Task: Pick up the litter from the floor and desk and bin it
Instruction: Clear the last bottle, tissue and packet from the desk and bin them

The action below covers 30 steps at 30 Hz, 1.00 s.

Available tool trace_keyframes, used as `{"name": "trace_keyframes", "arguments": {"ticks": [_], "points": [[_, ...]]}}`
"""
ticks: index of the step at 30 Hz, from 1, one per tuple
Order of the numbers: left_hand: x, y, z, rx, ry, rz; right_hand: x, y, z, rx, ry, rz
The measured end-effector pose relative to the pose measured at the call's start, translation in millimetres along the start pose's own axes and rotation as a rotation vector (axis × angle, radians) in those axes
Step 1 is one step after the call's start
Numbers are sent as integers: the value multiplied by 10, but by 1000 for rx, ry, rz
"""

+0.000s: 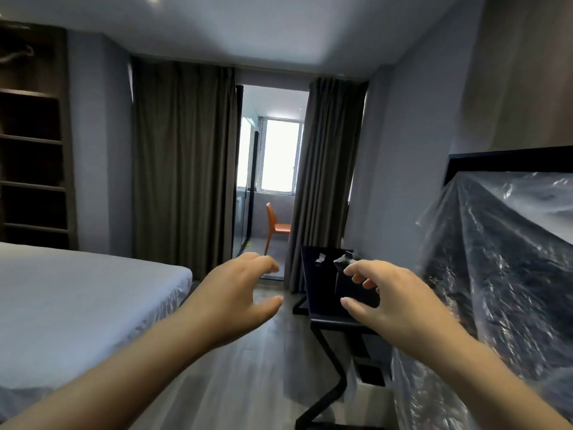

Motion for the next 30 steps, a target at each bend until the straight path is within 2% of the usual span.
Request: {"name": "trace_keyframes", "arguments": {"ticks": [5, 21, 30], "points": [[405, 717, -483, -34, 57, 5, 583, -104, -738, -7, 73, -33], [2420, 2466, -2128, -18, 92, 28, 2716, -1241, -2771, 19, 104, -64], [3290, 3614, -3078, -40, 128, 34, 3745, -1641, -3902, 12, 155, -116]]}}
Point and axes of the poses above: each hand's wrist, its own x-axis towards the middle knuckle, its own z-axis out of the back of the hand, y = z × x, the point moved 3 cm from there along x, towards the middle knuckle, and after that the axes turned 10 degrees about -y, right-handed, at the moved point
